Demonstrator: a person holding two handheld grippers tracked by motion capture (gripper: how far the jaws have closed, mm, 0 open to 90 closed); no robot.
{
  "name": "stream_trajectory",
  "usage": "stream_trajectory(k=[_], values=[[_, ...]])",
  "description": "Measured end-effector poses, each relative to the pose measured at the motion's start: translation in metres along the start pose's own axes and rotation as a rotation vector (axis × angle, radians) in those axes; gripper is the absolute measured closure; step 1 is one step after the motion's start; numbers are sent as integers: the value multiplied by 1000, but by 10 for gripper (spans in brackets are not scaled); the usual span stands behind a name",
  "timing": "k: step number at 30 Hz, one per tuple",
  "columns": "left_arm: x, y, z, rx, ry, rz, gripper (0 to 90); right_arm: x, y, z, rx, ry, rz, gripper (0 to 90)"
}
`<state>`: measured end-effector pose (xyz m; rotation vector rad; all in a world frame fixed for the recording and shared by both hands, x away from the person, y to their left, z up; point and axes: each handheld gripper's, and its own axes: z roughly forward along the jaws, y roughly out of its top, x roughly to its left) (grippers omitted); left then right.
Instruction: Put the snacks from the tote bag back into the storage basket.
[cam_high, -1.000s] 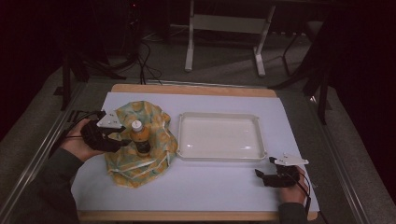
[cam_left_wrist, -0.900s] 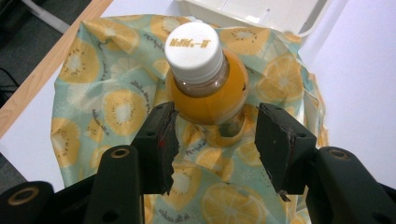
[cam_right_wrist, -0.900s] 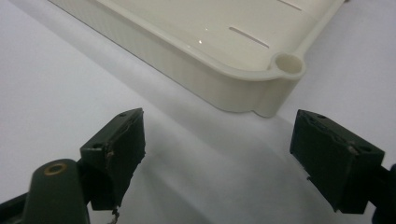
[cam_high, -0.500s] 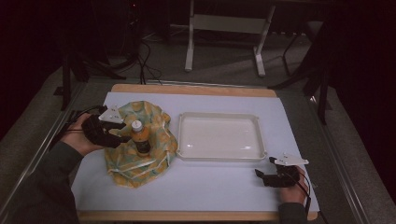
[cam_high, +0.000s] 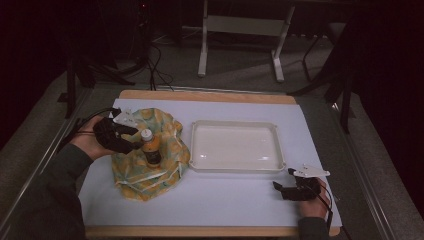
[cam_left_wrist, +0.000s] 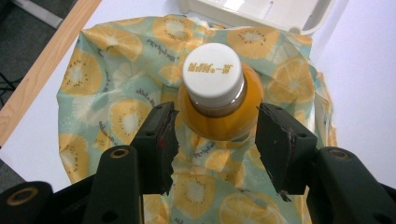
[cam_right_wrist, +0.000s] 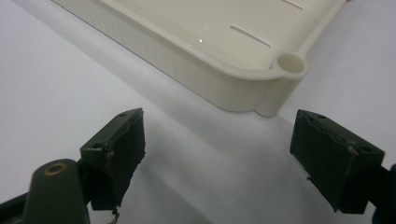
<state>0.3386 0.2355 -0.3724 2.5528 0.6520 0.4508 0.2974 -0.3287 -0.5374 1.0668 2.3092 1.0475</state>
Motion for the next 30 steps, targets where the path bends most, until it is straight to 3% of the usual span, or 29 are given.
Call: stream_trajectory(k=[21,30], values=[[8,19,2,34,-28,14,477,0,0,0,2,2,2,175],[12,29,6,81,-48,25,482,0,0,0,3,3,2,175]])
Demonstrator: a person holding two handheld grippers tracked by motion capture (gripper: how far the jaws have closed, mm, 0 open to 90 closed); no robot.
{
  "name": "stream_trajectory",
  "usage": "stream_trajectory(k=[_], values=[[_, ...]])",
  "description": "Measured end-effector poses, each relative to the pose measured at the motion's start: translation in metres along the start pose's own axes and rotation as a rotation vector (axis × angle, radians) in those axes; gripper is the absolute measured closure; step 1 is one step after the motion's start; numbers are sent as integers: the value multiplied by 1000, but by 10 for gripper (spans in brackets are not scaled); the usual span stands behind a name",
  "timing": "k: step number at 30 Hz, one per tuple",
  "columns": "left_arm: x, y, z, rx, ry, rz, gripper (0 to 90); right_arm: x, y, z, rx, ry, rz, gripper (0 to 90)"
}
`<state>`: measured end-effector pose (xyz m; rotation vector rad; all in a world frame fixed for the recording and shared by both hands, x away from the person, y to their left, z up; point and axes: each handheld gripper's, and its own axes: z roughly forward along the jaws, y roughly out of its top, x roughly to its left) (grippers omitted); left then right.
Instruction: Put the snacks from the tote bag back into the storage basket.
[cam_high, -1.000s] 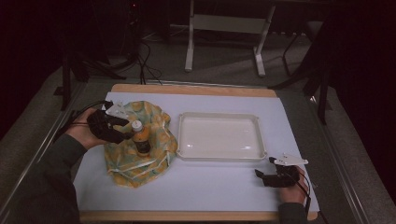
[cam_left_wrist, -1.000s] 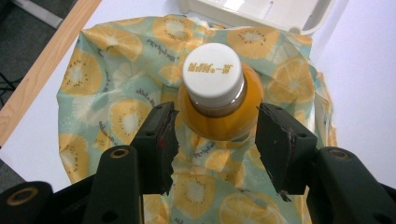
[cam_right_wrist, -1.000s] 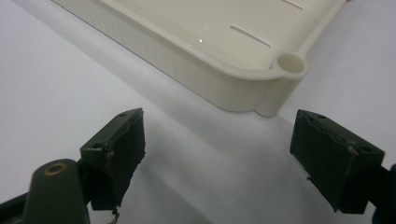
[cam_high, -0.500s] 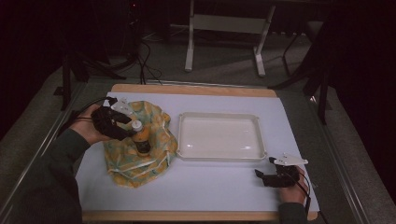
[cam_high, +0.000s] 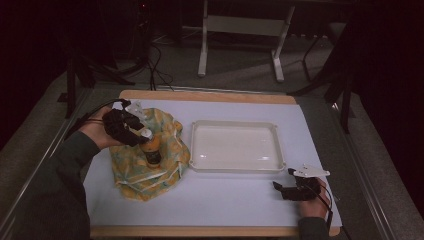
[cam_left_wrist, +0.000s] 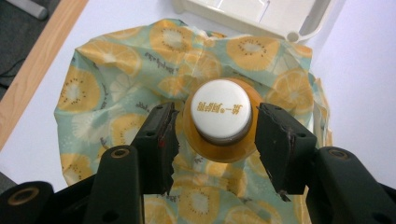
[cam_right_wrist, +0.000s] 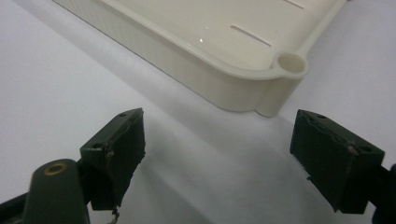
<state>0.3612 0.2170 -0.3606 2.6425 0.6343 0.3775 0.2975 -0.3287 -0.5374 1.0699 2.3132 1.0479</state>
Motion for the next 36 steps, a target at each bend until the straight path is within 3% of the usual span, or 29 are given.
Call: stream_trajectory(k=[16,24,36], values=[[4,10,10,58,-26,13,497,0,0,0,1,3,1,175],[3,13,13,58,-45,25,561,-1,0,0,1,4,-1,175],[6,14,14,75,-72,22,582,-1,0,0,1,5,-1,175]])
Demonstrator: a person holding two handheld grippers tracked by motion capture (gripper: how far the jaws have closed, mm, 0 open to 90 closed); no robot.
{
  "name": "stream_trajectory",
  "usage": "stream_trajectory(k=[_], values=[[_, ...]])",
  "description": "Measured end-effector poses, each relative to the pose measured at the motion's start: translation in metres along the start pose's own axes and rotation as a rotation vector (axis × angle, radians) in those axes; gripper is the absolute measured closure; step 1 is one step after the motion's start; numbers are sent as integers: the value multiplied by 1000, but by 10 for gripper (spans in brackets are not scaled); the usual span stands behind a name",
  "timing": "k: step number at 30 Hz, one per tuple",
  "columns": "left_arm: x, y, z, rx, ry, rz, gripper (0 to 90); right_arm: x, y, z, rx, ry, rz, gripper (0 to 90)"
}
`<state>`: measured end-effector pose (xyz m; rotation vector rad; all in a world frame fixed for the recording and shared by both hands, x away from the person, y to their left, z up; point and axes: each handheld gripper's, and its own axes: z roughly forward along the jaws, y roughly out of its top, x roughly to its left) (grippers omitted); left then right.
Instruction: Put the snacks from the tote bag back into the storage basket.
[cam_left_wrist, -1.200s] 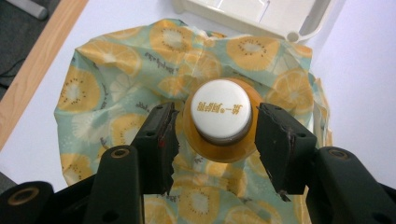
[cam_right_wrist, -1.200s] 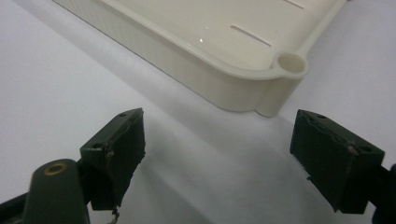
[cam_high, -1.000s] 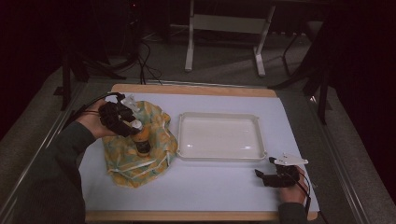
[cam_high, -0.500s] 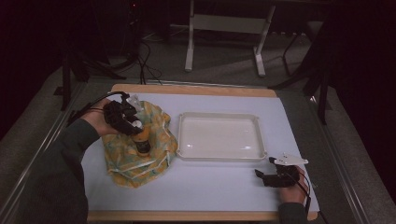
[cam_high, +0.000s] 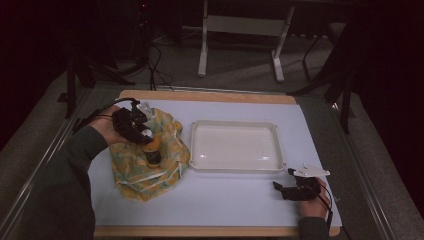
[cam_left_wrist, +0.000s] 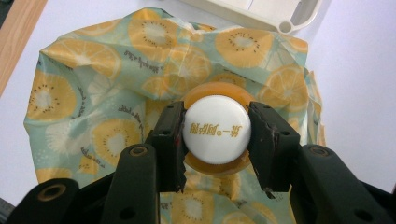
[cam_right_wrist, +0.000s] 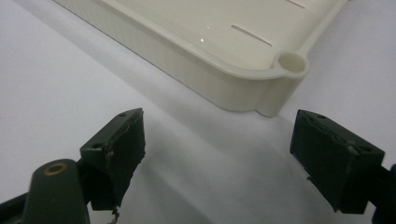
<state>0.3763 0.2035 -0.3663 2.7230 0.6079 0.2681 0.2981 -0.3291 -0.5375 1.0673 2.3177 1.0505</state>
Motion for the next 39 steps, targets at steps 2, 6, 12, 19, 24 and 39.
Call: stream_trajectory(k=[2,6,12,19,24,39], values=[[0,1,0,6,-3,4,584,0,0,0,-1,0,1,175],[2,1,0,5,-18,-6,587,0,0,0,0,1,2,175],[3,2,0,13,-28,-7,590,0,0,0,-1,1,1,175],[4,1,-1,18,-37,-22,591,0,0,0,0,2,2,175],[5,2,-1,28,-39,-14,591,0,0,0,-1,2,2,175],[7,5,-9,22,-26,-15,592,0,0,0,0,2,1,175]])
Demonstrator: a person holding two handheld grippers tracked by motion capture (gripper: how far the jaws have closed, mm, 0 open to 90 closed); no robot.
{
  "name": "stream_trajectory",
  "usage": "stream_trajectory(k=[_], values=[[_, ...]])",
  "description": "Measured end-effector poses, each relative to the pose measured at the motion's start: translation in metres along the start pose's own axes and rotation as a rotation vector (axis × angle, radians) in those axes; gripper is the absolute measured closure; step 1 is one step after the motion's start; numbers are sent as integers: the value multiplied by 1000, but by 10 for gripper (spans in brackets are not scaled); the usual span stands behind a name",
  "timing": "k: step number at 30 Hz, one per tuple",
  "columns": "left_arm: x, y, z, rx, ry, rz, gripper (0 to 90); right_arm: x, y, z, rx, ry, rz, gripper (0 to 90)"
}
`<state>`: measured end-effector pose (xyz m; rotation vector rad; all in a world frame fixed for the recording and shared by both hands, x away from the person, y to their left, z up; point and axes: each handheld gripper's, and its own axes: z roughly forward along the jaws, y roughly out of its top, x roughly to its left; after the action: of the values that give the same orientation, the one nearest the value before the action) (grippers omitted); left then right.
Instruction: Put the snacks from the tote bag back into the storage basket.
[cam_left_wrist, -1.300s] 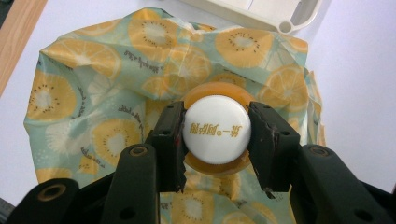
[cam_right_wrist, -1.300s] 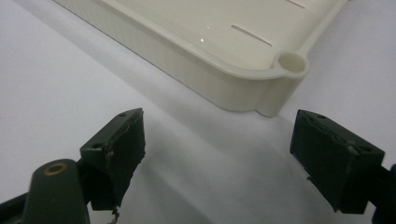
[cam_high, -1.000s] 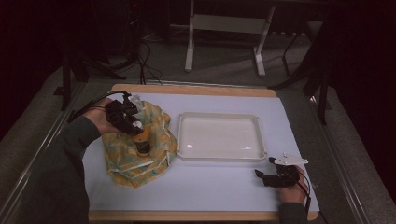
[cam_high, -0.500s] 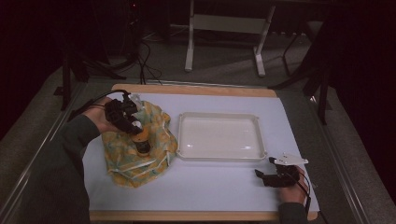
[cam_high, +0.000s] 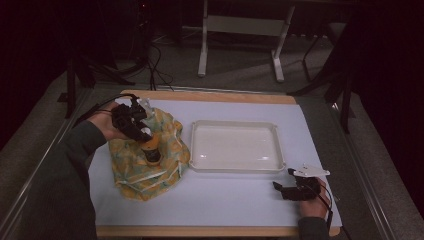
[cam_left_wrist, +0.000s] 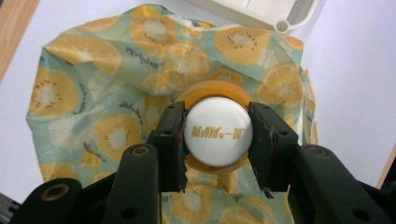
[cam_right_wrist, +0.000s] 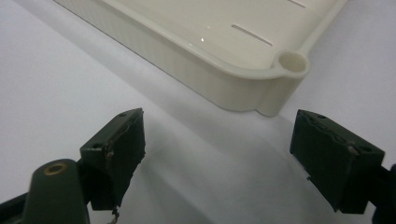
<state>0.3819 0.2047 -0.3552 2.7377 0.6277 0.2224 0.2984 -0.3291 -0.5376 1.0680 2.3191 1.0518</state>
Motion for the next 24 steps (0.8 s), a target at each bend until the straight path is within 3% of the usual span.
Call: stream_trajectory(k=[24], values=[[-1,13,-29,7,26,11,592,0,0,-1,-7,-1,6,175]])
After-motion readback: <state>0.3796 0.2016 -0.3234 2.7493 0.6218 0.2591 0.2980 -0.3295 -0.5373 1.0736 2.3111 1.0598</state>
